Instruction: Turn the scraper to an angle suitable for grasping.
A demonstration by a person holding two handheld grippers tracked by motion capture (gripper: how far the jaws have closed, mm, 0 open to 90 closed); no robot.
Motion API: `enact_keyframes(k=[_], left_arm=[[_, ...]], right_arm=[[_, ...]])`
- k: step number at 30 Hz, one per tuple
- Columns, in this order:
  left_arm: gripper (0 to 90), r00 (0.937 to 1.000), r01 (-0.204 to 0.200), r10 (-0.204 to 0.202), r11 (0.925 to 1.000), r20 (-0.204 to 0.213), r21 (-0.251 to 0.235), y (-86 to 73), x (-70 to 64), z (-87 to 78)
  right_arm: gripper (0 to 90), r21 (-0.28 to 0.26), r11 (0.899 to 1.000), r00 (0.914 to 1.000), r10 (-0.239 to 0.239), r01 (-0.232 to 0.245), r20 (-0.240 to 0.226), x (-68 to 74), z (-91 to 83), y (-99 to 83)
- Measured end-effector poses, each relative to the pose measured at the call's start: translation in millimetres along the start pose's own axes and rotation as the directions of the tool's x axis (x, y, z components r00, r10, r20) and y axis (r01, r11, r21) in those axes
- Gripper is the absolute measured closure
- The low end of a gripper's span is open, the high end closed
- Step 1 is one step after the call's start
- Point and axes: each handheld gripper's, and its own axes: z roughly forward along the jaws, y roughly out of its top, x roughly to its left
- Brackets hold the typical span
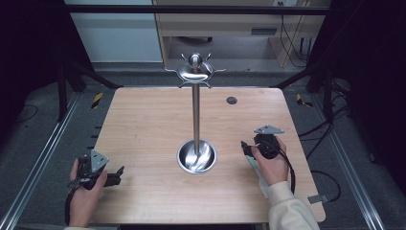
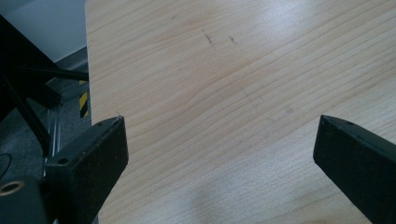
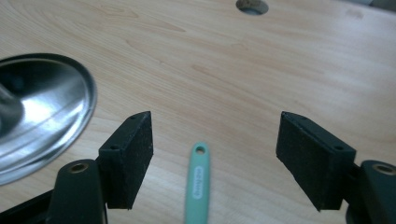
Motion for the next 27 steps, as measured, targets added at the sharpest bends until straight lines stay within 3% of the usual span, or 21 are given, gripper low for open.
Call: enact_keyframes(k=[2, 6, 13, 15, 20, 21, 22, 25, 26, 27], left_arm=[[2.9, 1.0000, 0.000, 0.000, 1.0000, 0.000, 0.000, -0.1, 0.0, 0.0], [2.9, 1.0000, 0.000, 0.000, 1.0000, 0.000, 0.001, 0.0, 0.1, 0.0], [2.9, 1.0000, -0.001, 0.001, 1.0000, 0.001, 0.001, 0.0, -0.2, 0.0], [2.9, 1.0000, 0.000, 0.000, 1.0000, 0.000, 0.000, 0.0, 0.1, 0.0], [2.9, 1.0000, -0.002, 0.002, 1.0000, 0.001, 0.001, 0.2, -0.3, 0.2], [2.9, 1.0000, -0.002, 0.002, 1.0000, 0.001, 0.001, 0.2, -0.2, 0.1], [2.9, 1.0000, -0.002, 0.002, 1.0000, 0.000, 0.000, 0.2, -0.1, 0.1], [2.9, 1.0000, -0.001, 0.001, 1.0000, 0.000, 0.001, 0.0, 0.2, 0.1], [2.9, 1.0000, -0.001, 0.001, 1.0000, 0.000, 0.001, 0.0, 0.2, 0.1], [2.9, 1.0000, -0.002, 0.002, 1.0000, 0.000, 0.001, 0.1, 0.1, 0.1]], right_arm=[[27.2, -0.005, 0.999, 0.9991, -0.038, 0.038, 0.017, 0.7, 1.4, -0.8], [26.2, -0.023, 0.998, 0.9985, -0.052, 0.052, 0.019, 3.4, 1.3, -0.3], [22.5, 0.008, 0.998, 0.9978, -0.066, 0.066, -0.009, 15.4, 2.9, 4.9], [22.6, 0.016, 0.995, 0.9949, -0.098, 0.099, -0.024, 20.7, 5.6, 6.2], [24.9, 0.038, 0.993, 0.9920, -0.113, 0.115, -0.056, 28.4, 9.4, 6.9], [29.9, 0.041, 0.992, 0.9895, -0.118, 0.121, -0.084, 30.8, 10.9, 7.1], [29.9, 0.041, 0.992, 0.9895, -0.118, 0.121, -0.084, 30.8, 10.9, 7.1], [46.5, 0.061, 0.987, 0.9807, -0.137, 0.147, -0.140, 35.9, 13.7, 6.2], [46.5, 0.061, 0.987, 0.9807, -0.137, 0.147, -0.140, 35.9, 13.7, 6.2], [57.6, 0.062, 0.985, 0.9754, -0.149, 0.161, -0.163, 36.8, 14.5, 5.7]])
